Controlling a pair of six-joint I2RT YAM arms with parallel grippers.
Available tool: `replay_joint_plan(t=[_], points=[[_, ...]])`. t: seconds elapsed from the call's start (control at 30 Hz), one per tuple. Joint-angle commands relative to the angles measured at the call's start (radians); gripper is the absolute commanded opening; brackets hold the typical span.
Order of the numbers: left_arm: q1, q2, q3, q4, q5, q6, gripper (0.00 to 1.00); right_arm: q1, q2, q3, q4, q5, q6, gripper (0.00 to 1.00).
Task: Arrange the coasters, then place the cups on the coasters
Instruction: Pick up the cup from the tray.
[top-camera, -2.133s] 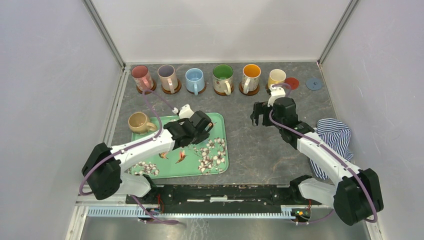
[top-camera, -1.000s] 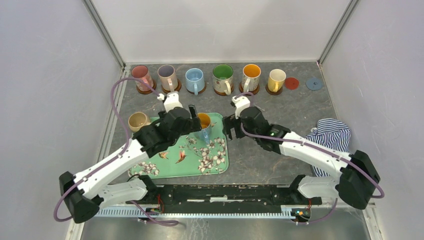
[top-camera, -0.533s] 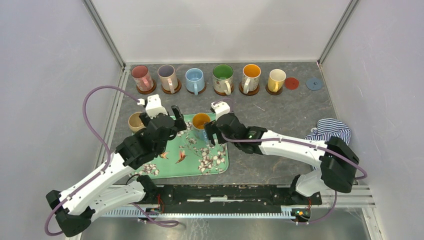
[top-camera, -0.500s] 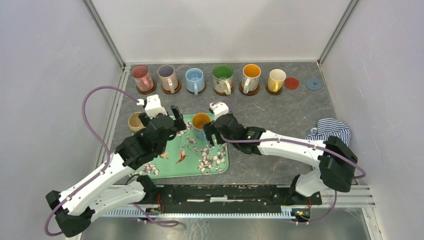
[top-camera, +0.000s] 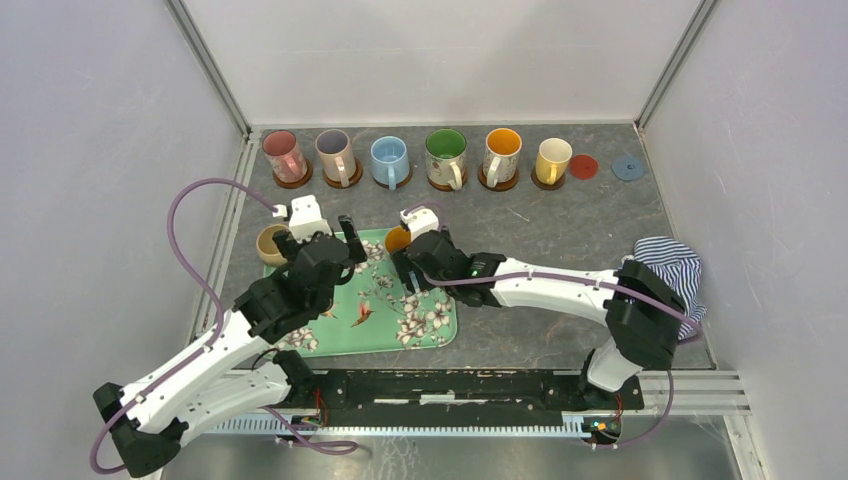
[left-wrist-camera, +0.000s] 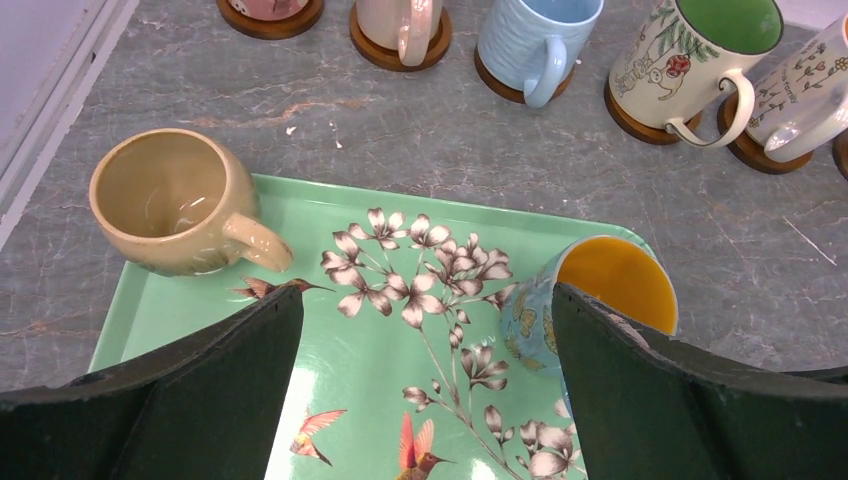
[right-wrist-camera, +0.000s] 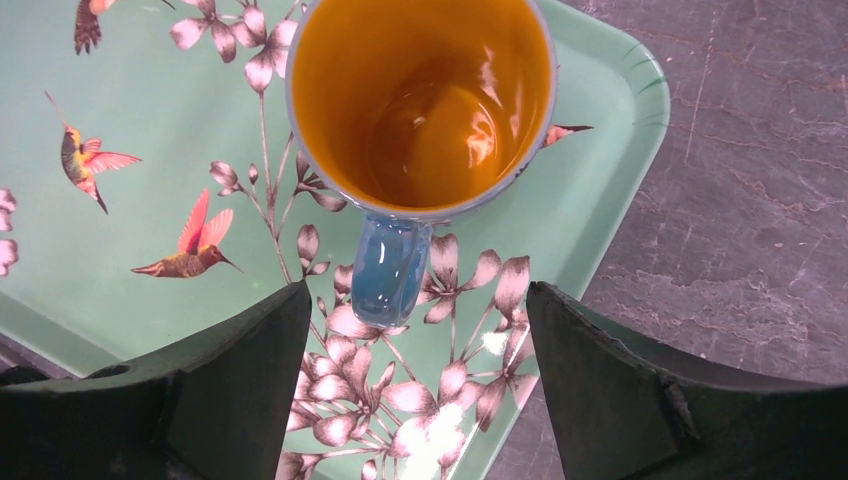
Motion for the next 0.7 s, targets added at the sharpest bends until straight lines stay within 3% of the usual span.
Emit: replay_joint_plan(t=[0.0, 0.47, 0.67], points=[[0.002, -0.026, -0.01, 0.044, -0.058, 0.03, 1.0, 0.004, 0.043, 0.055, 0.028, 0.026, 0.006, 0.85], [0.002, -0.016, -0.018, 0.052, -0.044, 0.032, 1.0, 0.007, 0.17, 0.113, 0.043, 0.023, 0.004, 0.66], [0.002, -0.009, -0.017, 0.053, -0.038, 0.035, 1.0, 0.008, 0.202, 0.129, 0.044, 0.021, -0.002, 0.51]])
